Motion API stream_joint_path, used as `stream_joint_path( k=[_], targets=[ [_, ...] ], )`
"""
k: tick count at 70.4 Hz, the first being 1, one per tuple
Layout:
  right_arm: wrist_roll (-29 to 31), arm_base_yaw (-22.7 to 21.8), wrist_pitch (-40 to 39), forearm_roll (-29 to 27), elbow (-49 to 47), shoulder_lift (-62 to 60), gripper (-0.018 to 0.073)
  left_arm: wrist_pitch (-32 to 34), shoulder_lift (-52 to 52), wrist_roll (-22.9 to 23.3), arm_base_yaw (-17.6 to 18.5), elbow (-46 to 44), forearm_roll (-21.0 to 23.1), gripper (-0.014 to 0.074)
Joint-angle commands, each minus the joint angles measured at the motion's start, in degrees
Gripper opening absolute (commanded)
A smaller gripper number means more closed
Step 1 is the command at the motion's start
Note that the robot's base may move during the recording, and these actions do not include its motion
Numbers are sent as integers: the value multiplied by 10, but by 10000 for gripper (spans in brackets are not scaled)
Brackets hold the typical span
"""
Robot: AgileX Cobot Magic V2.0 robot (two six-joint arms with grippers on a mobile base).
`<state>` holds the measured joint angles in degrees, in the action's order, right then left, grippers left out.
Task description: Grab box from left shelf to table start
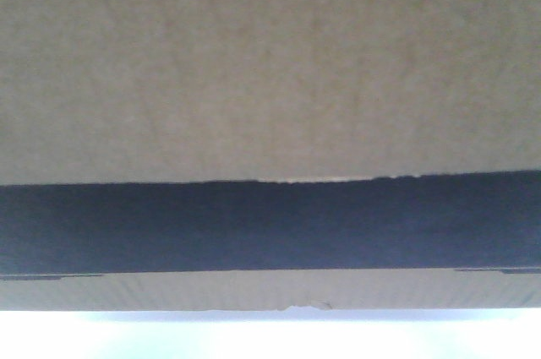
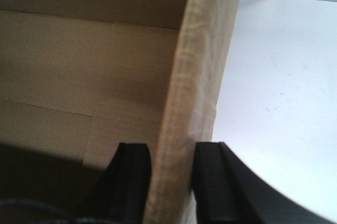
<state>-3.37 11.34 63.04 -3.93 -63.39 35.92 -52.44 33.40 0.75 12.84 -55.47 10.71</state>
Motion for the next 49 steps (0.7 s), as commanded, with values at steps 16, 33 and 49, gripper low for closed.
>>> stream_joint_path(
  k=[16, 33, 49],
  targets=[
    [10, 0, -68, -36, -15, 5, 57, 93, -5, 7, 7, -25, 121, -104],
    [10, 0, -68, -49, -15, 5, 57, 109, -3, 7, 7, -25, 121, -104],
    [10, 0, -15, -58, -37, 53, 57, 117, 1, 7, 7, -33, 120, -104]
  ],
)
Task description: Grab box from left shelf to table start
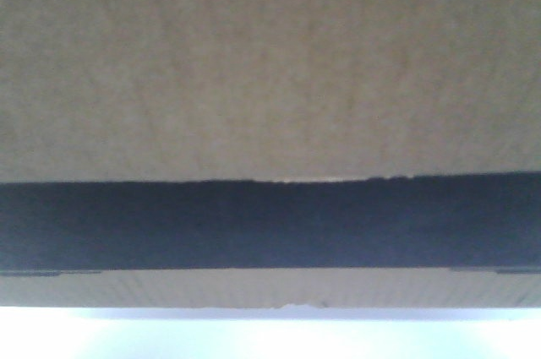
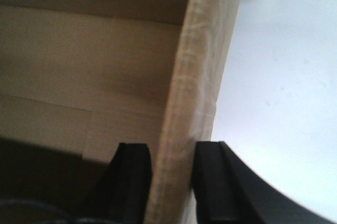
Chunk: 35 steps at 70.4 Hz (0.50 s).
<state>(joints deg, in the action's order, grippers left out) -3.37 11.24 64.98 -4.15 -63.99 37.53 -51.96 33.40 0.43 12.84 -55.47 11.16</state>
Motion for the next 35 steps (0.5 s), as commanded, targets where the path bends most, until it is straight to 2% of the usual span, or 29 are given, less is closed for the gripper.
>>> stream_joint_path(
  k=[1, 15, 35],
  targets=[
    [10, 1, -29, -56, -34, 43, 57, 112, 3, 11, 7, -36, 115, -104],
    [11, 1, -23, -56, -85, 131, 57, 85, 69, 11, 7, -103, 104, -104],
    [17, 1, -57, -56, -110, 215, 57, 67, 187, 11, 7, -145, 55, -104]
  ],
)
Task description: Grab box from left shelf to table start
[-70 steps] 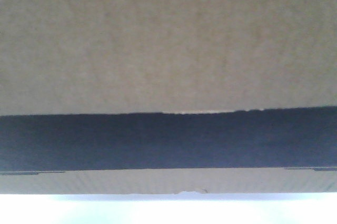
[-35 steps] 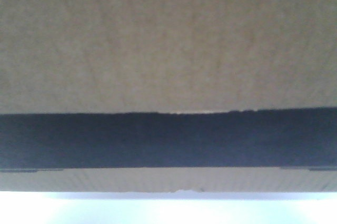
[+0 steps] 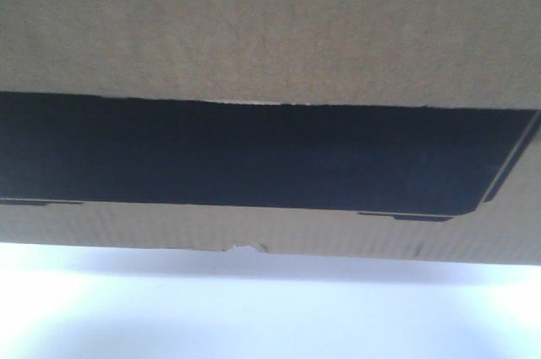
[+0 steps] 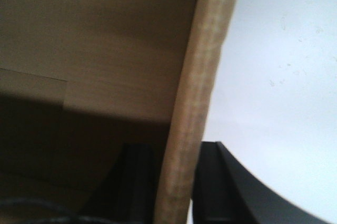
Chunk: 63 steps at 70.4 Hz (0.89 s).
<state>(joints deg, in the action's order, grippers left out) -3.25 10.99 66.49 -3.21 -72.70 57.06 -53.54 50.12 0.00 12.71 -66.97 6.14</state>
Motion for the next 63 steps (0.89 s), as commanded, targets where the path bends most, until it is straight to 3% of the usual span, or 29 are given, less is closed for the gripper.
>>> stream_joint_path(
  k=[1, 24, 63],
  targets=[
    [15, 3, -73, -65, -23, 21, 57, 83, 24, 15, 8, -30, 104, -104],
    [19, 3, -109, -65, -23, 127, 57, 107, 140, 15, -2, -30, 98, -104],
    [26, 3, -135, -65, -23, 226, 60, 85, 263, 15, -14, -30, 109, -102]
  ],
)
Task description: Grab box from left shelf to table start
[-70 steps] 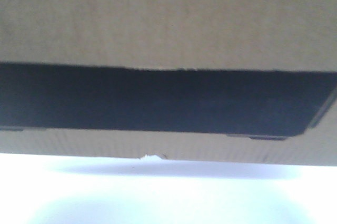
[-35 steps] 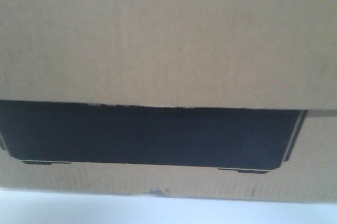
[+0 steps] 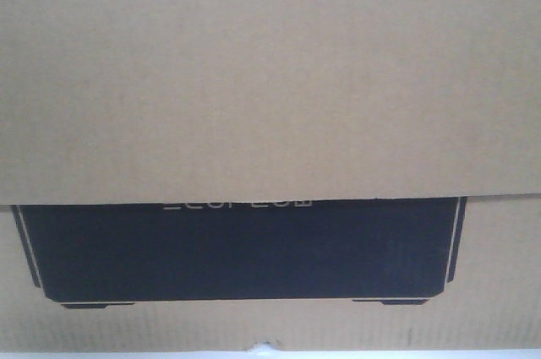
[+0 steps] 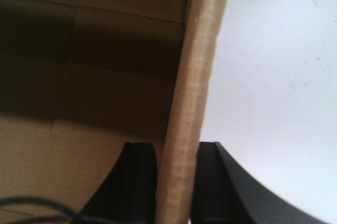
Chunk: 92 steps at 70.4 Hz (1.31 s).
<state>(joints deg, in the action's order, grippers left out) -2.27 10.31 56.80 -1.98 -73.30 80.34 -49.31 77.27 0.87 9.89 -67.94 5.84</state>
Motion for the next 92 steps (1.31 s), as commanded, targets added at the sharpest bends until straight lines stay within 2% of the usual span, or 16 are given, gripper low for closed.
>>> stream_joint_path(
  k=[1, 8, 13, 18, 22, 27, 31, 38, 43, 68, 92],
  targets=[
    [16, 10, -37, -77, -17, -7, 60, 42, -7, 6, 14, -21, 113, -102],
    [16, 10, -36, -77, -17, -7, 64, 41, -6, 6, 14, -21, 113, -101],
    [16, 10, -36, -77, -17, -7, 112, 42, -6, 3, 14, -21, 110, -100],
    [16, 10, -35, -77, -18, -7, 223, 41, -6, -13, 14, -21, 110, -92],
    [16, 10, -35, -77, -19, -7, 332, 39, -6, -13, 14, -21, 110, -47],
    [16, 9, -33, -72, -23, -7, 449, 32, -6, -13, 14, -21, 110, 56],
    [16, 9, -32, -72, -26, -7, 533, 28, -6, -13, 14, -21, 110, 205],
    [16, 9, -32, -72, -26, -7, 573, 28, -6, -13, 14, -21, 110, 453],
    [16, 9, -30, -70, -26, -7, 573, 26, -6, -13, 14, -21, 112, 580],
    [15, 8, -18, -36, -26, -7, 573, 21, -6, -9, 14, -21, 103, 565],
    [8, 8, 3, 16, -46, -7, 573, -14, -7, -9, 14, -54, 27, 564]
  ],
)
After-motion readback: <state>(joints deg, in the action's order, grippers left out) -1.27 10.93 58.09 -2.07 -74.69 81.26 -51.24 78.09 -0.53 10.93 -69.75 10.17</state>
